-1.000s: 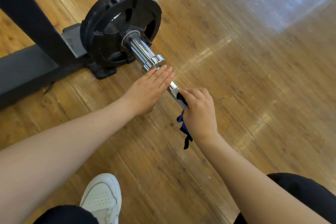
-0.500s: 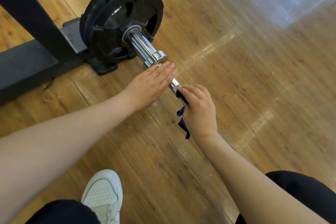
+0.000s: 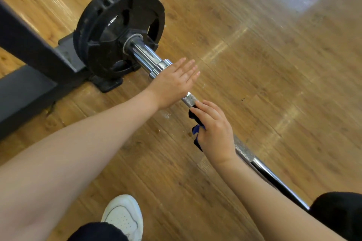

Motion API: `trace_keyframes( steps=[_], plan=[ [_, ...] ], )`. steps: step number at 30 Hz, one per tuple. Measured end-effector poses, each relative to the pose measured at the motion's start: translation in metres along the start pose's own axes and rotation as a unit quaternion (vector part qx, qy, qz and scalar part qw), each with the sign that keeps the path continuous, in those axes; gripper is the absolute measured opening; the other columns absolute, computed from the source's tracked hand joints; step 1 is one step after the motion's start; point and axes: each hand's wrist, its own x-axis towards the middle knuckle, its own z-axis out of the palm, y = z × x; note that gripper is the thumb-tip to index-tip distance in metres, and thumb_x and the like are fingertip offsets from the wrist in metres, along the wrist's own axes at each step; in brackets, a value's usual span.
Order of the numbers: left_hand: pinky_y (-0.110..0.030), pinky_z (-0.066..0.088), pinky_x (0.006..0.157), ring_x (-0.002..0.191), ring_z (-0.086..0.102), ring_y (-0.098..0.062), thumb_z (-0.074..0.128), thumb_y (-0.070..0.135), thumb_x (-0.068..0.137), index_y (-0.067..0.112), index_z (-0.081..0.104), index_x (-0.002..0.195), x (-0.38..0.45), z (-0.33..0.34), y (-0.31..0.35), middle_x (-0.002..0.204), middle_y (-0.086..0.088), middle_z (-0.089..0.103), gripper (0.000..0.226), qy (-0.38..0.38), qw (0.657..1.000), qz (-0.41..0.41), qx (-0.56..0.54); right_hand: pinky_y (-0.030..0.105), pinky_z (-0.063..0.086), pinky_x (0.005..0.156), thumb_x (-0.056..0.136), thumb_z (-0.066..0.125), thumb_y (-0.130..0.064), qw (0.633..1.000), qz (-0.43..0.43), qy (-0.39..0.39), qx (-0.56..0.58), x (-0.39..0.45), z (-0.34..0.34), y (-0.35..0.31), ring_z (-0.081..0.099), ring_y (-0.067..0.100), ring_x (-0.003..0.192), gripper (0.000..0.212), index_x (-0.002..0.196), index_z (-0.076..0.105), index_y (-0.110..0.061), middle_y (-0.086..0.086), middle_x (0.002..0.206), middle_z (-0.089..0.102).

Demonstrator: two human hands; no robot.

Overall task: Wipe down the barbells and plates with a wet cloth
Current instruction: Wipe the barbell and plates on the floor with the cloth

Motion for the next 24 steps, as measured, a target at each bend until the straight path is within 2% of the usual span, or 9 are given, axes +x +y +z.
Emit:
trace_keyframes(
  steps=[3, 6, 10, 12, 15, 16, 20, 23, 24],
  plan=[
    [-0.039, 0.022, 0.114, 0.134, 0.041, -0.024, 0.016, 0.006, 0.089, 0.007, 0.048, 0.136, 0.002, -0.006, -0.001, 0.138, -0.009, 0.051, 0.058, 0.01, 1.0, 0.003, -0.015, 0.024, 0.039, 0.097, 0.068, 0.04, 0.009, 0.996, 0.064, 0.055, 0.015, 0.004, -0.005, 0.003, 0.06, 0.032, 0.105, 0.045, 0.099, 0.071, 0.001, 0.015, 0.104, 0.069],
    [-0.039, 0.005, 0.117, 0.142, 0.024, -0.026, 0.035, 0.003, 0.095, 0.006, 0.048, 0.134, 0.011, -0.011, -0.005, 0.146, -0.012, 0.041, 0.041, -0.065, 0.995, 0.062, -0.047, 0.028, 0.042, 0.095, 0.059, 0.049, 0.015, 0.995, 0.079, 0.06, 0.004, 0.015, -0.004, -0.002, 0.062, 0.034, 0.102, 0.048, 0.099, 0.071, 0.003, 0.017, 0.103, 0.069],
    [-0.041, 0.004, 0.117, 0.143, 0.02, -0.026, 0.048, 0.007, 0.093, 0.012, 0.055, 0.125, 0.019, -0.018, -0.008, 0.145, -0.01, 0.043, 0.033, -0.129, 0.988, 0.051, -0.072, 0.027, 0.04, 0.093, 0.064, 0.04, 0.009, 0.998, 0.051, 0.031, 0.01, 0.023, 0.011, -0.01, 0.064, 0.037, 0.096, 0.046, 0.098, 0.07, 0.004, 0.017, 0.098, 0.068],
    [-0.041, 0.008, 0.117, 0.142, 0.024, -0.029, 0.05, 0.006, 0.092, 0.008, 0.051, 0.129, 0.011, -0.011, -0.004, 0.146, -0.014, 0.04, 0.037, -0.083, 0.993, 0.025, -0.082, 0.027, 0.042, 0.092, 0.061, 0.043, 0.012, 0.998, 0.058, 0.024, 0.0, 0.019, 0.011, -0.01, 0.065, 0.036, 0.097, 0.047, 0.099, 0.07, 0.003, 0.016, 0.099, 0.069],
    [-0.044, 0.035, 0.107, 0.123, 0.053, -0.034, 0.057, 0.001, 0.079, -0.001, 0.058, 0.123, -0.005, 0.005, 0.002, 0.127, -0.019, 0.059, 0.044, 0.09, 0.992, -0.022, -0.089, 0.033, 0.044, 0.089, 0.051, 0.05, 0.013, 0.998, 0.055, 0.028, -0.02, 0.01, 0.003, -0.007, 0.066, 0.035, 0.096, 0.051, 0.096, 0.071, 0.002, 0.015, 0.097, 0.07],
    [-0.045, 0.039, 0.104, 0.119, 0.055, -0.034, 0.053, 0.0, 0.079, -0.002, 0.059, 0.123, -0.007, 0.009, 0.004, 0.124, -0.02, 0.06, 0.044, 0.111, 0.988, -0.031, -0.099, 0.033, 0.044, 0.089, 0.052, 0.05, 0.013, 0.997, 0.061, 0.031, -0.025, 0.01, 0.002, -0.008, 0.066, 0.035, 0.095, 0.05, 0.095, 0.071, 0.002, 0.015, 0.096, 0.07],
    [-0.045, 0.045, 0.097, 0.112, 0.06, -0.034, 0.035, 0.003, 0.085, -0.002, 0.066, 0.112, -0.003, 0.014, 0.004, 0.114, -0.019, 0.066, 0.041, 0.136, 0.983, -0.038, -0.118, 0.033, 0.048, 0.09, 0.074, 0.044, 0.004, 0.998, 0.062, 0.03, 0.006, 0.024, 0.016, -0.018, 0.065, 0.034, 0.097, 0.037, 0.1, 0.07, 0.002, 0.014, 0.101, 0.069],
    [-0.046, 0.047, 0.094, 0.105, 0.064, -0.035, 0.064, -0.002, 0.073, 0.001, 0.072, 0.095, 0.004, 0.013, 0.004, 0.102, -0.016, 0.071, 0.023, 0.147, 0.979, -0.019, -0.139, 0.036, 0.049, 0.088, 0.073, 0.035, -0.001, 0.999, 0.04, 0.025, 0.001, 0.018, 0.018, -0.012, 0.064, 0.035, 0.099, 0.046, 0.102, 0.07, 0.001, 0.014, 0.105, 0.069],
    [-0.047, 0.047, 0.095, 0.104, 0.064, -0.035, 0.073, -0.004, 0.065, 0.002, 0.072, 0.091, 0.005, 0.013, 0.003, 0.1, -0.016, 0.071, 0.027, 0.147, 0.978, -0.014, -0.15, 0.037, 0.048, 0.088, 0.073, 0.035, 0.0, 0.999, 0.035, 0.03, -0.006, 0.012, 0.015, -0.008, 0.064, 0.036, 0.1, 0.046, 0.102, 0.071, 0.001, 0.015, 0.106, 0.069]
  ],
)
